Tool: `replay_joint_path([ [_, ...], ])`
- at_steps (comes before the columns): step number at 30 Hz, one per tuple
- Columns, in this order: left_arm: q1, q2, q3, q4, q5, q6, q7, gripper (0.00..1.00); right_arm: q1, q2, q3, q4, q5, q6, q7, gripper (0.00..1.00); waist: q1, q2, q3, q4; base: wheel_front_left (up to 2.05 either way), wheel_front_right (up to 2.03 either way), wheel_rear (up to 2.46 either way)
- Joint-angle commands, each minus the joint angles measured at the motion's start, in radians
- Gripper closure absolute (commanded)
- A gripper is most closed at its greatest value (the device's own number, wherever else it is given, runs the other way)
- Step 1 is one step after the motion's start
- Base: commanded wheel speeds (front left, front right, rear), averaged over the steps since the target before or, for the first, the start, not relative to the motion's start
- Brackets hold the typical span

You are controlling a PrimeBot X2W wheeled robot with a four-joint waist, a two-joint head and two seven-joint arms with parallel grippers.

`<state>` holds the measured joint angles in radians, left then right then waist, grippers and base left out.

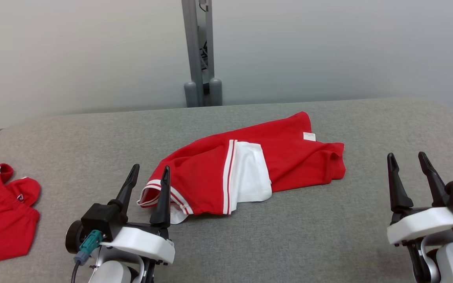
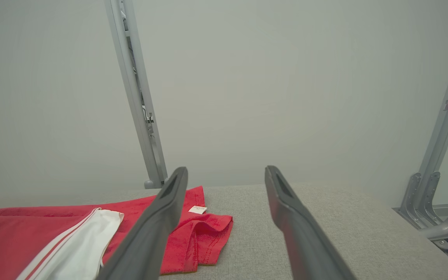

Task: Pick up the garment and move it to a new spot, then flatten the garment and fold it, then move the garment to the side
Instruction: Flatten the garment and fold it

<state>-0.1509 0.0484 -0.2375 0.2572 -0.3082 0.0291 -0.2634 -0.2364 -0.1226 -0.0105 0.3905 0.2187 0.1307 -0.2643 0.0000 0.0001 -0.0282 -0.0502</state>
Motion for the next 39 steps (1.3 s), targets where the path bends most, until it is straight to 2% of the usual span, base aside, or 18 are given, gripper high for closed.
replay_joint_path([
  [1,-0.003,0.004,0.002,-0.001,0.004,0.004,-0.001,0.00,0.011,0.006,-0.008,-0.015,-0.015,0.000,-0.001,0.00,0.0000,-0.0001,0.004,-0.013,0.00,0.00,0.00],
  [8,-0.003,0.004,-0.001,0.002,0.011,-0.001,-0.001,0.00,0.049,0.039,-0.040,-0.062,-0.043,0.000,-0.001,0.00,0.0000,-0.0001,0.013,-0.032,0.00,0.00,0.00],
  [13,-0.015,0.003,-0.029,0.014,0.056,-0.012,-0.001,0.00,0.053,0.045,-0.046,-0.076,-0.050,0.000,-0.001,0.00,0.0000,-0.0001,0.021,-0.036,0.00,0.00,0.00],
  [15,-0.024,0.003,-0.067,0.042,0.100,-0.031,-0.001,0.00,0.054,0.050,-0.049,-0.077,-0.051,0.000,-0.001,0.00,0.0000,-0.0001,0.028,-0.039,0.00,0.00,0.00],
  [18,-0.057,0.010,-0.151,0.099,0.187,-0.088,-0.001,0.00,0.055,0.054,-0.045,-0.075,-0.053,0.000,-0.001,0.00,0.0000,-0.0001,0.040,-0.045,0.00,0.00,0.00],
  [21,-0.091,0.035,-0.230,0.208,0.270,-0.110,-0.001,0.00,0.049,0.058,-0.040,-0.069,-0.050,0.000,-0.001,0.00,0.0000,-0.0001,0.053,-0.058,0.00,0.00,0.00],
  [22,-0.112,0.040,-0.255,0.249,0.303,-0.107,-0.001,0.00,0.045,0.060,-0.037,-0.067,-0.049,0.000,-0.001,0.00,0.0000,-0.0001,0.059,-0.064,0.00,0.00,0.00],
  [27,-0.217,0.047,-0.319,0.448,0.417,-0.038,0.023,0.00,0.024,0.065,-0.036,-0.067,-0.040,0.000,-0.001,0.00,0.0000,-0.0001,0.093,-0.091,0.00,0.00,0.00],
  [34,-0.318,0.033,-0.352,0.594,0.458,0.019,0.007,0.00,0.008,0.069,-0.034,-0.066,-0.032,0.000,-0.001,0.00,0.0000,-0.0001,0.128,-0.118,0.00,0.00,0.00],
  [39,-0.365,0.023,-0.377,0.678,0.470,0.041,0.003,0.00,0.004,0.070,-0.037,-0.070,-0.027,0.000,-0.001,0.00,0.0000,-0.0001,0.143,-0.124,0.00,0.00,0.00],
])
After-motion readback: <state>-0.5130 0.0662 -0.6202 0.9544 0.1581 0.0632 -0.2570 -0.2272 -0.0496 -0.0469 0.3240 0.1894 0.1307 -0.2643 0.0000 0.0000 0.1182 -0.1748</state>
